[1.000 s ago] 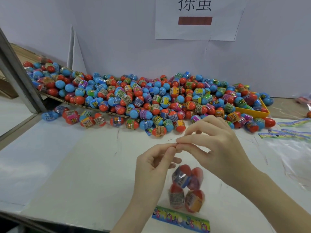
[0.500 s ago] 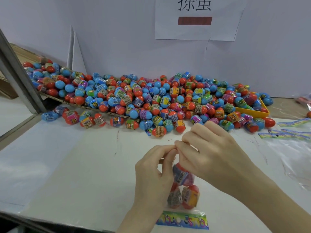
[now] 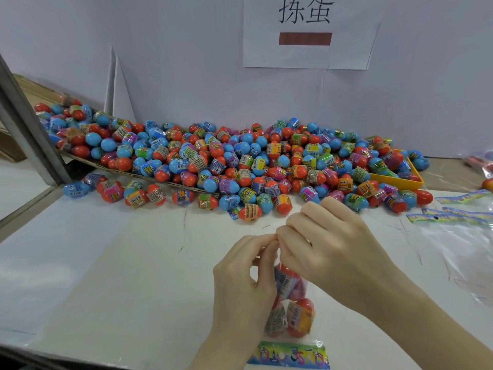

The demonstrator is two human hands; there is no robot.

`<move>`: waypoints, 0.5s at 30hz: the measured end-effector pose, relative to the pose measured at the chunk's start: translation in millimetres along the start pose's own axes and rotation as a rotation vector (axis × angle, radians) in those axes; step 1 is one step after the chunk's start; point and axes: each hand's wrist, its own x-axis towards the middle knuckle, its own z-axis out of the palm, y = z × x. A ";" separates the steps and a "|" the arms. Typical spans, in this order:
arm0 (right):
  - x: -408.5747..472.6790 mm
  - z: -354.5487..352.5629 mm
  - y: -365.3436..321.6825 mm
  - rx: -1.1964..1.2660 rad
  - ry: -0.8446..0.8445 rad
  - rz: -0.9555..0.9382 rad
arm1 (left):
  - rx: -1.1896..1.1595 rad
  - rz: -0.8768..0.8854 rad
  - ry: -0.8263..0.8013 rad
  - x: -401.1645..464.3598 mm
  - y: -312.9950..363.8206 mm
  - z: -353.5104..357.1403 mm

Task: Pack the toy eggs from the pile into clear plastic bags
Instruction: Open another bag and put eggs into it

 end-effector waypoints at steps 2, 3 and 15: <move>-1.6 1.2 -1.3 -0.001 -0.004 0.019 | 0.002 -0.016 0.002 -1.0 -0.8 1.1; -2.2 1.7 -1.6 -0.007 -0.001 0.032 | 0.004 -0.031 0.005 -1.7 -1.4 1.6; -2.0 7.1 -0.4 0.210 0.114 0.284 | -0.020 -0.085 0.010 -0.6 5.5 3.1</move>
